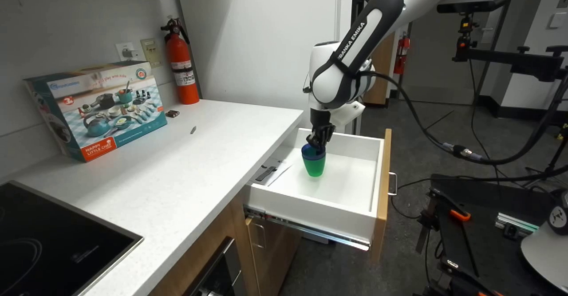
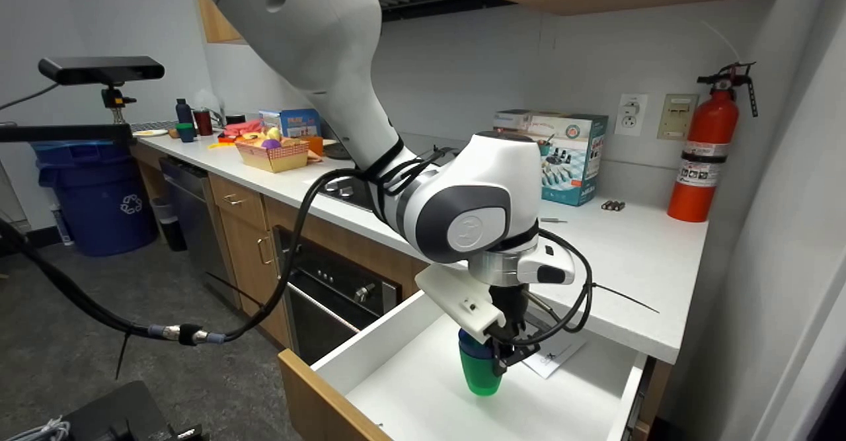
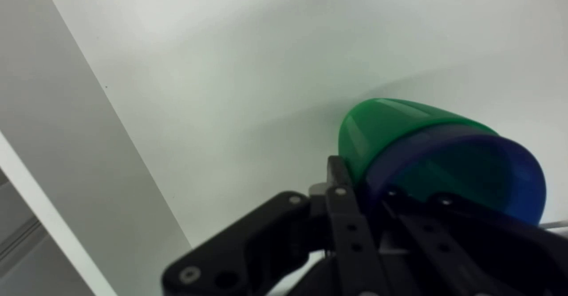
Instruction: Put the cup inside the drawer
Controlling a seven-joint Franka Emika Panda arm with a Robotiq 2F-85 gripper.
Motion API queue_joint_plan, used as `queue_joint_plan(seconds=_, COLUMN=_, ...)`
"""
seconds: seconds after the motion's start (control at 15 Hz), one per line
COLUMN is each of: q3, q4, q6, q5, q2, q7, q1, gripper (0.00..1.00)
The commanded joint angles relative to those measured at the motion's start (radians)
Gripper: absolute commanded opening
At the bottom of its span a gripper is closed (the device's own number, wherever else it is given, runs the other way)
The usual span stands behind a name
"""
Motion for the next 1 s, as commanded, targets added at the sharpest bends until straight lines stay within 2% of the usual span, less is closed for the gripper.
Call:
queue_joint_plan(seconds=0.0, q3=-0.004, q4=0.024, q6=0.01, q5=-0.012, q2=0.028, q7=0.022, q1=-0.002, gripper=0.02)
queue_joint_plan(seconds=0.2, q3=-0.002, q4=0.03, q6=0.008, q5=-0.009, q2=0.04, q7=0.022, q1=-0.003, gripper=0.02)
queue_joint_plan(seconds=0.27, q3=-0.001, q4=0.035, q6=0.009, q5=-0.01, q2=0.048, q7=0.034, q1=0.005, gripper=0.32)
queue_joint_plan(seconds=0.4, q3=-0.001, q4=0.04, q6=0.007, q5=-0.01, q2=0.058, q7=0.047, q1=0.01, gripper=0.4)
queue_joint_plan(seconds=0.67, q3=0.009, q4=0.043, q6=0.004, q5=0.002, q2=0.049, q7=0.05, q1=0.002, gripper=0.71)
queue_joint_plan(seconds=0.93, q3=0.025, q4=0.036, q6=-0.027, q5=0.027, q2=-0.025, q7=0.032, q1=-0.012, gripper=1.0)
